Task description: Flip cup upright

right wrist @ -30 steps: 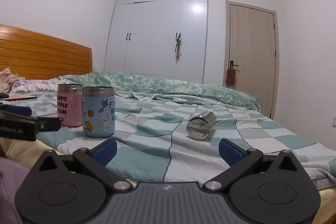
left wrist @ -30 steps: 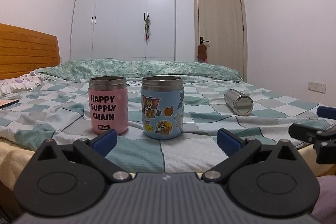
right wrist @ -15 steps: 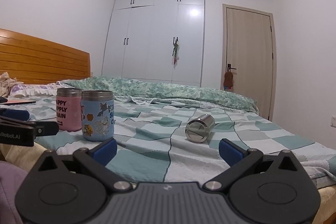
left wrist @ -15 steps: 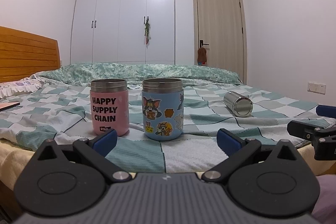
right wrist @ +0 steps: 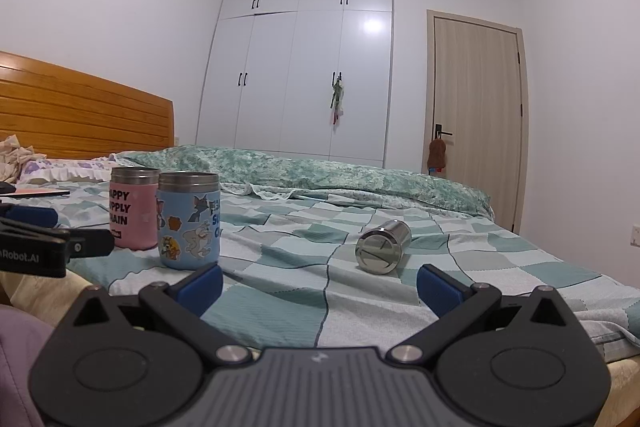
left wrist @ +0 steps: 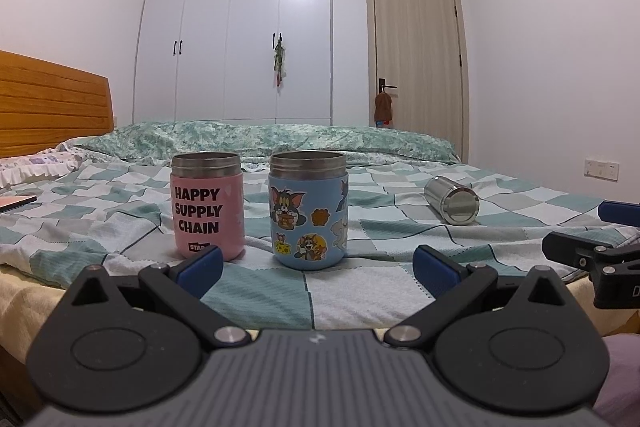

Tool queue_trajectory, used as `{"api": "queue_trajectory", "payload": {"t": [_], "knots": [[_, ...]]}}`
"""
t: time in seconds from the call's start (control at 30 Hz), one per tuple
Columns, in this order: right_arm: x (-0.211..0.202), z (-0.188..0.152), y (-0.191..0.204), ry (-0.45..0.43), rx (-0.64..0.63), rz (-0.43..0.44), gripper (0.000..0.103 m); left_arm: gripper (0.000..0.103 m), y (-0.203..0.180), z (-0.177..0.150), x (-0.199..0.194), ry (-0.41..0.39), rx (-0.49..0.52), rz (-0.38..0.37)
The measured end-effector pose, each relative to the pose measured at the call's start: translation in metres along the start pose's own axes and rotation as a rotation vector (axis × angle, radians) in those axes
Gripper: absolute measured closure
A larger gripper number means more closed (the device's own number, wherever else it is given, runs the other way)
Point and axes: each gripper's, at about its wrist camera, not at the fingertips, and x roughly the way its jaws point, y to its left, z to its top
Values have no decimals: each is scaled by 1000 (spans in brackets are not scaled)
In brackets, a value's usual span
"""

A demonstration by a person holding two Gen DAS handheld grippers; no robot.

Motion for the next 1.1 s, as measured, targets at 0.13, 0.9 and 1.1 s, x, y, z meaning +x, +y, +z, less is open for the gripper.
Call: {"api": "queue_trajectory", "payload": {"t": [0.13,0.9,1.1], "knots": [[0,0,0,0,-1,0,0,0,0,0,0,-1,1,-2],[0,0,0,-1,0,0,0,0,-3,2,0,-9,4,-7],[0,0,0,-1,0,0,0,0,-2,2,-1,-15,6,-12]]}}
